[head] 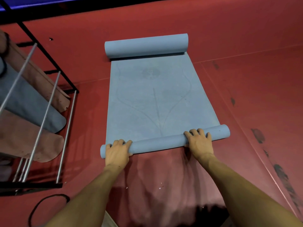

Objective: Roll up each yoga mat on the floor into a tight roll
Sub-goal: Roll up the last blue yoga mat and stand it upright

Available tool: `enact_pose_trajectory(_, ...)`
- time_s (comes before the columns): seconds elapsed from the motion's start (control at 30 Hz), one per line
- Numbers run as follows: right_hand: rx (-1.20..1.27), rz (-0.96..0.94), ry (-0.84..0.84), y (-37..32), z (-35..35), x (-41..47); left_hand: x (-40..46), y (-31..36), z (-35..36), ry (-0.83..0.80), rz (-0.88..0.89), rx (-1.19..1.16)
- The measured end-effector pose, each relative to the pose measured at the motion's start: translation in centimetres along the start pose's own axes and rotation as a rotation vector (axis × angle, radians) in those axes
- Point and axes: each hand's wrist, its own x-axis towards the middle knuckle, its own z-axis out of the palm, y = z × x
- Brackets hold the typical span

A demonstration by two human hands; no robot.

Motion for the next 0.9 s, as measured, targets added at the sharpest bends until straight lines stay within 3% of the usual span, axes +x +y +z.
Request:
enact_pose_trajectory(0.37,-0.165,-0.071,-0.184,1.0,-1.7,-2.6,-2.0,0.4,-3.9,-0.347,0.093,-0.100)
enact_pose_trajectory(0.6,-0.154,-0.059,-0.116,0.2,-1.9,-3.9,-4.2,0.5,-2.7,-0.202,-0.155,-0.256)
enact_pose_trajectory(0.73,-0.073,-0.068,-0.125,0.6,-1.4,-3.2,-3.2,0.3,-2.8,-0.232,-0.143,-0.317)
enact_pose_trajectory(0.9,-0.037,-0.024,-0.014,0.6,0.0,-2.7,-2.1,1.0,-2.9,-0.246,-0.124,-0.272)
